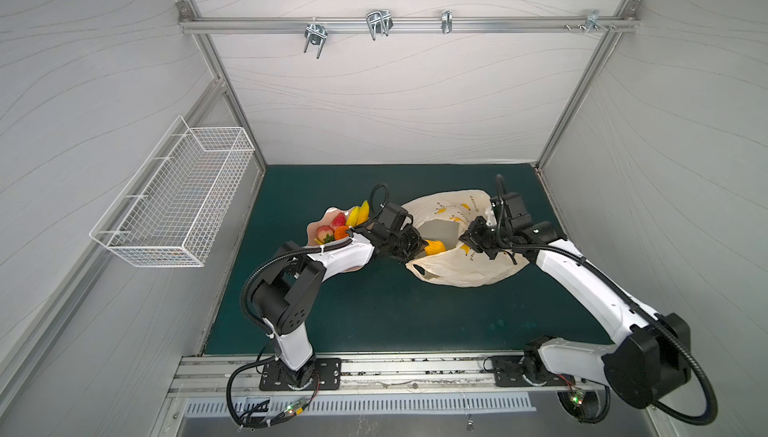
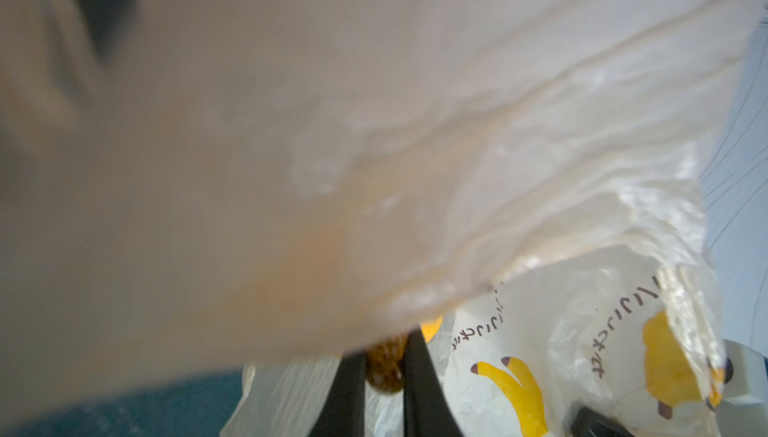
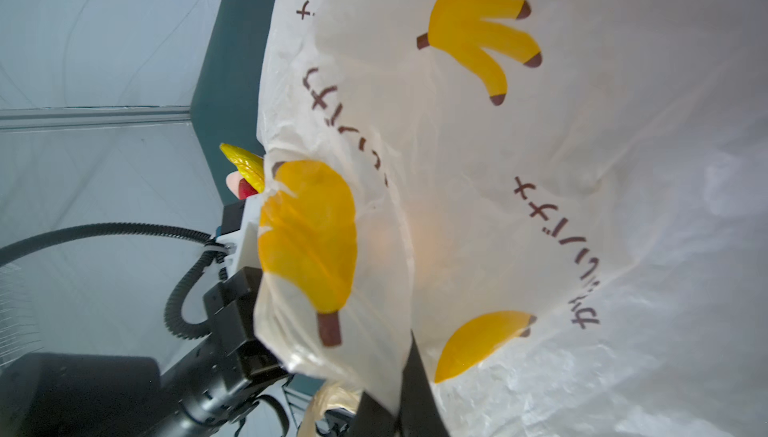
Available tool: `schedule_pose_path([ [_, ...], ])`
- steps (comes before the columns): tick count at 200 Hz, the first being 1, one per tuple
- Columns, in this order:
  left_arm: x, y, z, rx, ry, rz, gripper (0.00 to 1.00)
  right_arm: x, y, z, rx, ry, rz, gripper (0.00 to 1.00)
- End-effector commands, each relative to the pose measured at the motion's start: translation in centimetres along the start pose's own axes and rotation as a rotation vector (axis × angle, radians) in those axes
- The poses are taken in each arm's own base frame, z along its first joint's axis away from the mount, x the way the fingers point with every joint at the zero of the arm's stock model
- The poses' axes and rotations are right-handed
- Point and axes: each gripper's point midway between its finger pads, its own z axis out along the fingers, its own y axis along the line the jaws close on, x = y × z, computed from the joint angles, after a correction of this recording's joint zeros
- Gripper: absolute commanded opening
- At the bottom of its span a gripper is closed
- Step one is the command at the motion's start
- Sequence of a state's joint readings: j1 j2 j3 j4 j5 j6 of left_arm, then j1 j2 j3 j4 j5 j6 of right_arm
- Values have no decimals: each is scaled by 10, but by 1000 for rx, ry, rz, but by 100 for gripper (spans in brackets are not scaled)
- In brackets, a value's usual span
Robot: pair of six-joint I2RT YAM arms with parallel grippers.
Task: Place the fruits into the plastic bag
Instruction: 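Lower the lemon into the bag with the left gripper while right lifts the bag edge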
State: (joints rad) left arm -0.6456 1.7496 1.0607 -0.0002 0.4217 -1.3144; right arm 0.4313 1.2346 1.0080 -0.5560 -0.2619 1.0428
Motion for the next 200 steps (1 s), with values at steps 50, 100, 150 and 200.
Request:
schedule_pose_path([
  [50, -1, -46, 9, 112, 7, 166, 0, 25, 35, 2, -208, 151, 146, 0],
  [100, 14, -52, 25, 178, 54, 168, 0, 30, 35, 3, -240, 148, 203, 0],
  [150, 24, -40, 38, 152, 80, 174, 0, 29, 33, 2, -280, 149, 262, 0],
  [200, 29, -41, 29, 137, 86, 204, 58, 29, 33, 0, -292, 145, 278, 0],
])
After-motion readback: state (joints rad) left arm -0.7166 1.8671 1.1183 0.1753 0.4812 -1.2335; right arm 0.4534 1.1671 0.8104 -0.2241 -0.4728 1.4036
